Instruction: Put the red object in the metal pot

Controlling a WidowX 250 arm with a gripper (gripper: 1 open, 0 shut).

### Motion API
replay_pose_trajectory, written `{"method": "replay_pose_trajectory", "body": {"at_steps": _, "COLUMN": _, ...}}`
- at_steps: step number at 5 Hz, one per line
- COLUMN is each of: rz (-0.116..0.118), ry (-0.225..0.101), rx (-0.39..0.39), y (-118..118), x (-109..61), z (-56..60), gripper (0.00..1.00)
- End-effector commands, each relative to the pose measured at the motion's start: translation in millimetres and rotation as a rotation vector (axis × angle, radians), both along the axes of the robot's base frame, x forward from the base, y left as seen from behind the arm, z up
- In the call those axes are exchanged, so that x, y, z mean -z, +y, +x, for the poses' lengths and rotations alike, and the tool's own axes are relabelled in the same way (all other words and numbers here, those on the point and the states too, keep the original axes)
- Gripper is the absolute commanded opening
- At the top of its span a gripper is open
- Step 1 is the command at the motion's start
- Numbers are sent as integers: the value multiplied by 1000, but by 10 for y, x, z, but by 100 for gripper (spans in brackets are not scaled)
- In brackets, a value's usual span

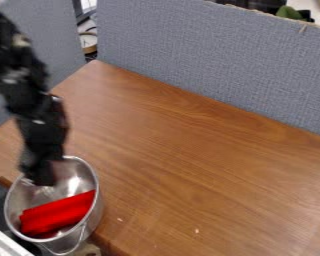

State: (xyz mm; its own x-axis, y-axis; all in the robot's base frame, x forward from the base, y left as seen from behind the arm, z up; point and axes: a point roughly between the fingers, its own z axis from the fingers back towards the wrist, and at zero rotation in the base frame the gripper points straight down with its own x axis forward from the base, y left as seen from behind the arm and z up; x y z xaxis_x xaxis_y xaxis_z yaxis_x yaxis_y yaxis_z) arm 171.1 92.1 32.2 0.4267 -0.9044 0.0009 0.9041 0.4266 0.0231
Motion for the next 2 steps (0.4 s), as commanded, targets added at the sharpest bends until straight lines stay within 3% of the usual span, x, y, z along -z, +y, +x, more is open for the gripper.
{"method": "replay_pose_trajectory", "body": {"at_steps": 1, "rz": 51, "ry": -21, "rx": -143, "y": 103, "x": -208, "z": 182, "gripper": 100}}
{"method": "replay_pose_trajectory", "body": {"at_steps": 2, "rz": 99, "ry": -29, "rx": -313, "y": 63, "x": -489, "z": 360, "gripper": 100}}
